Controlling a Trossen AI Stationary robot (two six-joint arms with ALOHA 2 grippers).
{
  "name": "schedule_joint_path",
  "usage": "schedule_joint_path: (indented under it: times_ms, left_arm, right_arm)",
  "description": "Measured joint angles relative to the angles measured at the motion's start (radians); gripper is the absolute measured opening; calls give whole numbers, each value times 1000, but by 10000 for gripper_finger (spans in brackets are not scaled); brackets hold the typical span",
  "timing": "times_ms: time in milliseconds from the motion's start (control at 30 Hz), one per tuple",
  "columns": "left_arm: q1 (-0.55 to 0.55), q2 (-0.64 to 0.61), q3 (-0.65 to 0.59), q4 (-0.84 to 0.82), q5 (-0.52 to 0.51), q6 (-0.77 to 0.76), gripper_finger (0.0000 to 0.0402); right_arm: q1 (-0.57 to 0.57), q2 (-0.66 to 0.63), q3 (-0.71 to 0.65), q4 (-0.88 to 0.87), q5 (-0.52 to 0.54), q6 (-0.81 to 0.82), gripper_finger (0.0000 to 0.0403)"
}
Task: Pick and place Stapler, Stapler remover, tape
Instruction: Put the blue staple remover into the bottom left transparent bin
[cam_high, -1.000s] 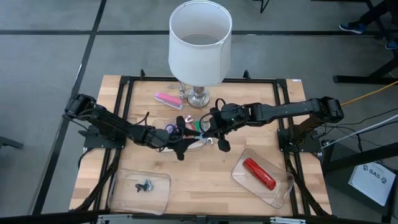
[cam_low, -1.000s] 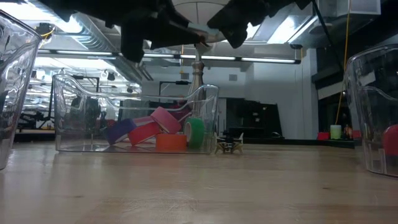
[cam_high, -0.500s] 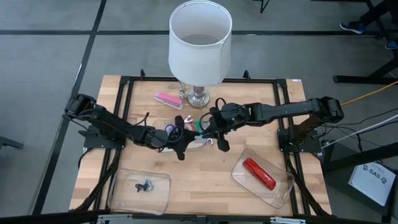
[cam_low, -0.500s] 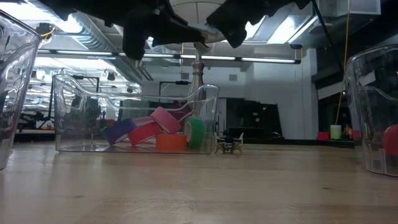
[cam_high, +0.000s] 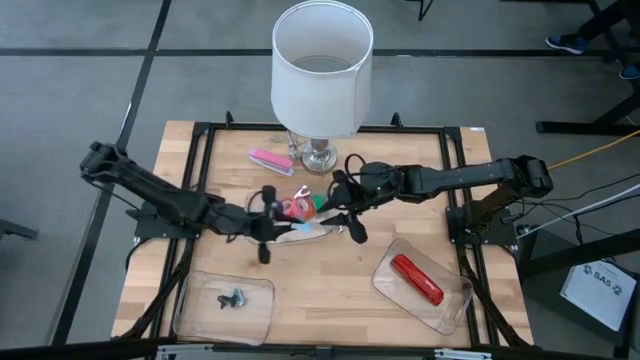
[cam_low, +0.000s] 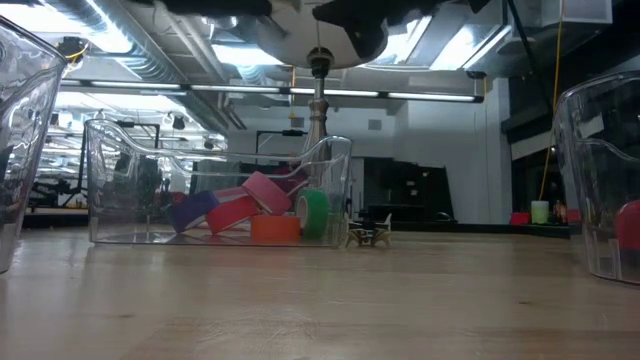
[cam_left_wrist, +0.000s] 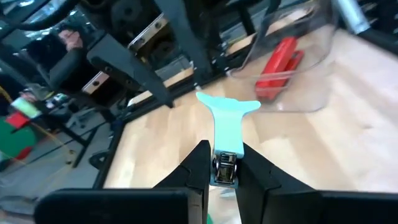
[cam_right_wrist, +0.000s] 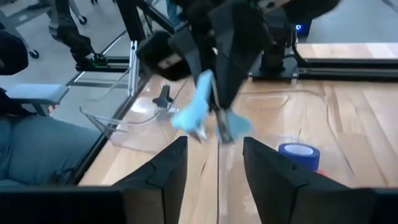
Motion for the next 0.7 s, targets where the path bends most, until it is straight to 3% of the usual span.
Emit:
schedule_joint_path:
  times_ms: [333,533,700]
  left_arm:
    - [-170,-234,1,-257,39,-216,38]
    - [-260,-309,1,-414,147,-446,38]
    - [-308,-320,1,-493,311,-634,38]
  right_arm:
    - [27,0,0,52,4,1,158]
    - [45,0,0,56,42,-1,159]
    - [52,0,0,56,42,28,159]
